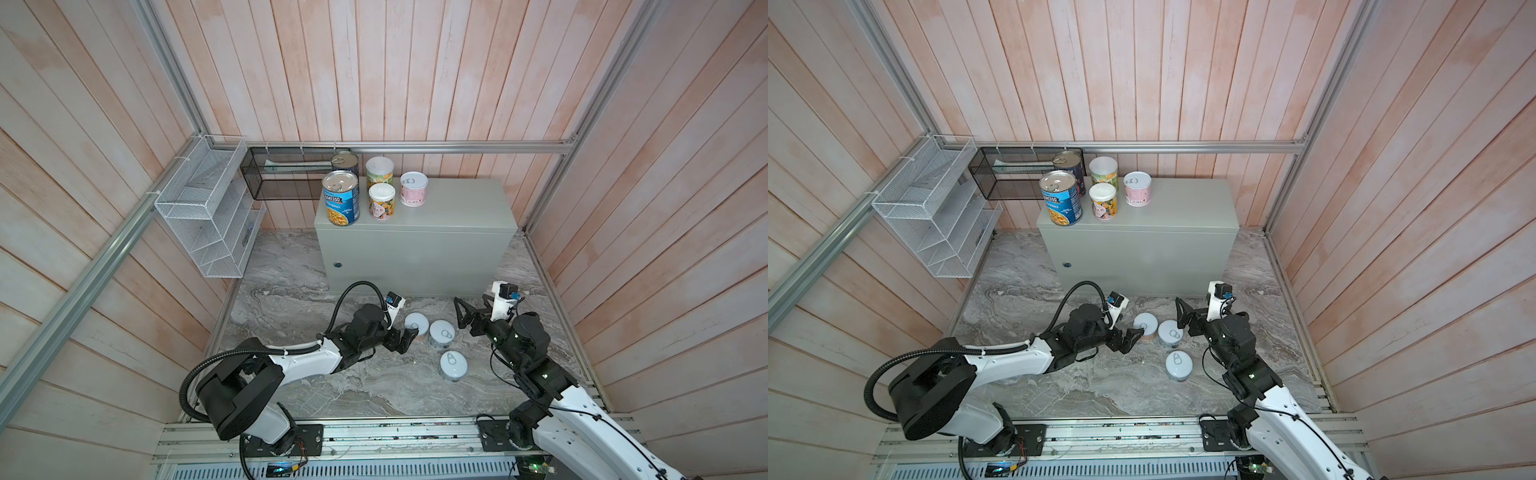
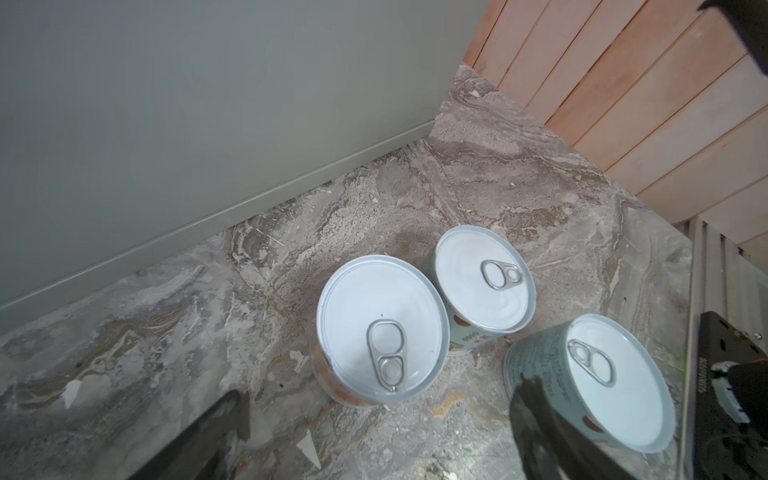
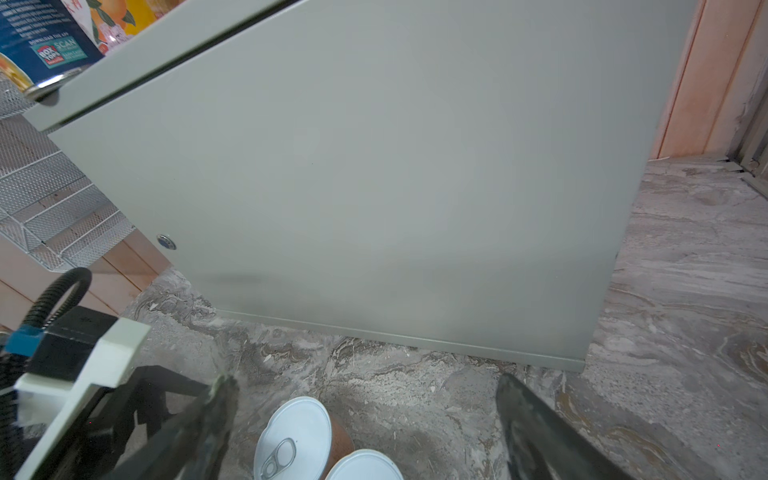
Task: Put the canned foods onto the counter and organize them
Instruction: 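Lower the right gripper toward the floor cans while the left gripper approaches them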
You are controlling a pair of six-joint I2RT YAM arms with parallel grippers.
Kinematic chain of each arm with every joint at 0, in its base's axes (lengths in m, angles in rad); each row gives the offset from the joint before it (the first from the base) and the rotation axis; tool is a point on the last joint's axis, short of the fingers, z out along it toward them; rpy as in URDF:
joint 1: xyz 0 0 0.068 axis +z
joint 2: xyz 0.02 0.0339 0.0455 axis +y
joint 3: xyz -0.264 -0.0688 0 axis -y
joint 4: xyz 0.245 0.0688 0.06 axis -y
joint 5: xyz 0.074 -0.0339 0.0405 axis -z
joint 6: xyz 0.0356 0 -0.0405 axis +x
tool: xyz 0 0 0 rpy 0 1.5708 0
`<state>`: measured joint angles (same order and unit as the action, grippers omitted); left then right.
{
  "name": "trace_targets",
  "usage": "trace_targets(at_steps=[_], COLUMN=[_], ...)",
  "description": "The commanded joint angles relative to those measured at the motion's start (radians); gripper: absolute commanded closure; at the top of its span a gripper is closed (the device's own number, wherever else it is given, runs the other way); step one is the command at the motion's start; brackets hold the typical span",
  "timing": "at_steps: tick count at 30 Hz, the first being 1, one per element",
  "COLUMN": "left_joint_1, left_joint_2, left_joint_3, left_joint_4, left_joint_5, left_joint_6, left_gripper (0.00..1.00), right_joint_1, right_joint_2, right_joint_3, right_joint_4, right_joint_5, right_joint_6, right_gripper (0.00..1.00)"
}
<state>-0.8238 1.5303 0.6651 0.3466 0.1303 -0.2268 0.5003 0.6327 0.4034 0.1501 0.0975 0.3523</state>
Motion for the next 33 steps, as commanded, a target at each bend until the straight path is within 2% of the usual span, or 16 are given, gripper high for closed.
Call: trace_targets(at_steps=[1,13,16,19,33], left_joint_1=[-0.007,-0.023,-0.025,-0.036,-0.076], left_joint_2=[0.043,0.111,0.158,0.181,0.284], left_joint_3=[0.034,0.09,0.135,0.15,0.268], left_joint_4=[0.007,-0.015,-0.05,-0.048,-0.123], left_joint_5=[0.033,-0.013,0.01,0.012,-0.083], left_joint_6=[-0.011,0.019,0.034,0.035,0.073], left_gripper=[0.0,0.0,0.05,0.05,0.04], right_joint_1=[-0.006,-0.005,-0.005,-0.007,-0.006], right_joint_2=[-0.017,-0.028,-0.045,-0.055,-0.093], right_joint_3=[-0.02,-0.034,-0.042,-0.04,-0.038], right_joint_4=[0.03,0.016,0.016,0.007,-0.026], right_joint_5=[-0.008,0.021,0.025,0.023,0.068], right_joint_6=[0.005,0.036,0.047,0.029,0.014], right_gripper=[0.03,0.03,0.03,0.03,0.03])
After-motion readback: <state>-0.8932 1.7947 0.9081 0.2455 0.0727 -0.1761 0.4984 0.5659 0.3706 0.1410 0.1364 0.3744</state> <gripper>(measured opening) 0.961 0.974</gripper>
